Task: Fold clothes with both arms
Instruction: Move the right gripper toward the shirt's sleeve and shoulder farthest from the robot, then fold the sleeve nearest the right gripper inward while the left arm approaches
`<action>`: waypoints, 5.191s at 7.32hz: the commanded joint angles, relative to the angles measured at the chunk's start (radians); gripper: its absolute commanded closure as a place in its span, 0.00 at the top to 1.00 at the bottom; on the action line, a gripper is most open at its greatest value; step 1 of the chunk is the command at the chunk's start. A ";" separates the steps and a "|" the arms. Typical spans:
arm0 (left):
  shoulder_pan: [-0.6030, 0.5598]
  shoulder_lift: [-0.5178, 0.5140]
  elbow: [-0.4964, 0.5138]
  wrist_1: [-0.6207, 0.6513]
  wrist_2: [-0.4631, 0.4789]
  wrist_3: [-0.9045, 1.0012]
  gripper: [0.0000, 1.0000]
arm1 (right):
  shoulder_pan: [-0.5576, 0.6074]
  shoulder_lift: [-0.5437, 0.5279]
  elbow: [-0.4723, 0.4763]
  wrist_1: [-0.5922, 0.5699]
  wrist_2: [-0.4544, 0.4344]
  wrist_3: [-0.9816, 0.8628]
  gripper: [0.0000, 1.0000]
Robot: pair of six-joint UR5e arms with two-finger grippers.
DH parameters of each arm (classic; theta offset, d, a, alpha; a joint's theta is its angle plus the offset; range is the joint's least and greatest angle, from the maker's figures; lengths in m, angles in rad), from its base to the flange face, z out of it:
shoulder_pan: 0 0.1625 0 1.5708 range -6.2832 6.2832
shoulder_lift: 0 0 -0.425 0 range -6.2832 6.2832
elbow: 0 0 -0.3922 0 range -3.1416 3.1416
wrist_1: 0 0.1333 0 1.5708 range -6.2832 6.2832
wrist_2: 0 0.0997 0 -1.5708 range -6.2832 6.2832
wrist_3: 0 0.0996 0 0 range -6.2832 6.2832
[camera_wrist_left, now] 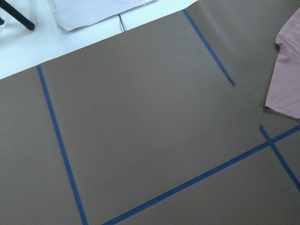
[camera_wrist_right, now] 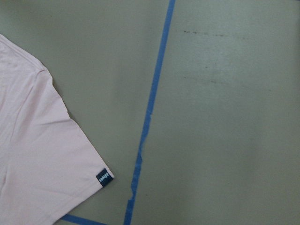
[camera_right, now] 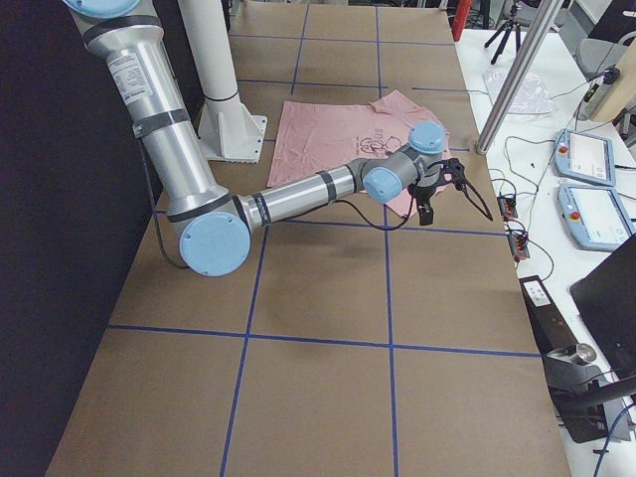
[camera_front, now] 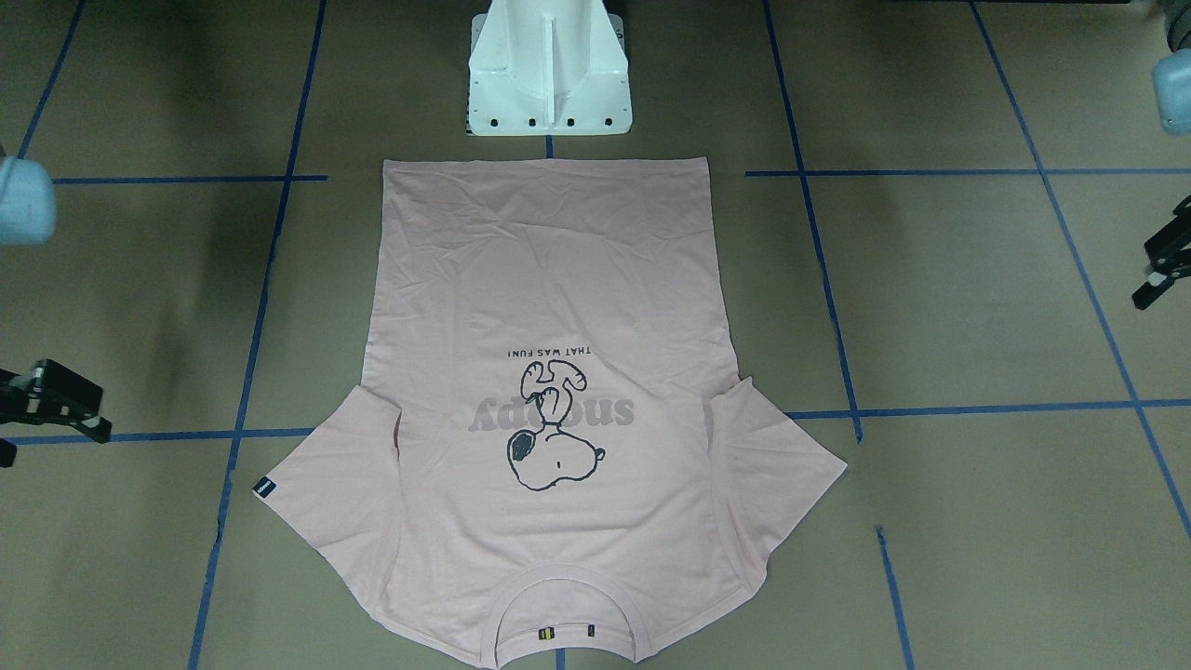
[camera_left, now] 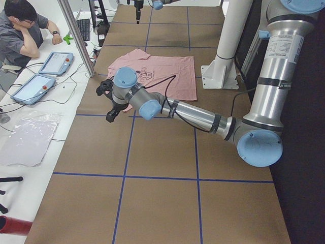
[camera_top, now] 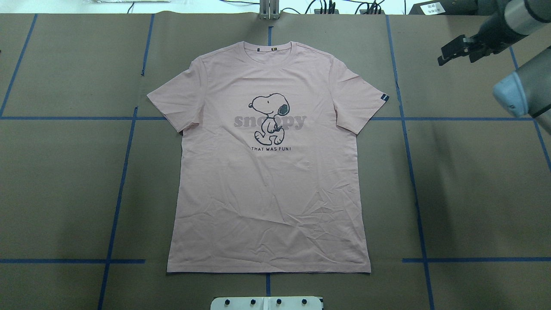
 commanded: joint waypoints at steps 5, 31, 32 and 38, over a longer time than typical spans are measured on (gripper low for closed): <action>0.179 -0.137 0.049 -0.036 0.190 -0.397 1.00 | -0.250 0.076 -0.230 0.324 -0.269 0.273 1.00; 0.178 -0.145 0.040 -0.036 0.190 -0.430 1.00 | -0.370 0.421 -0.391 0.319 -0.474 0.391 1.00; 0.178 -0.145 0.040 -0.036 0.190 -0.430 1.00 | -0.370 0.421 -0.393 0.319 -0.474 0.394 1.00; 0.424 -0.191 0.099 -0.084 0.539 -0.840 1.00 | -0.325 0.267 0.049 -0.216 -0.156 0.653 1.00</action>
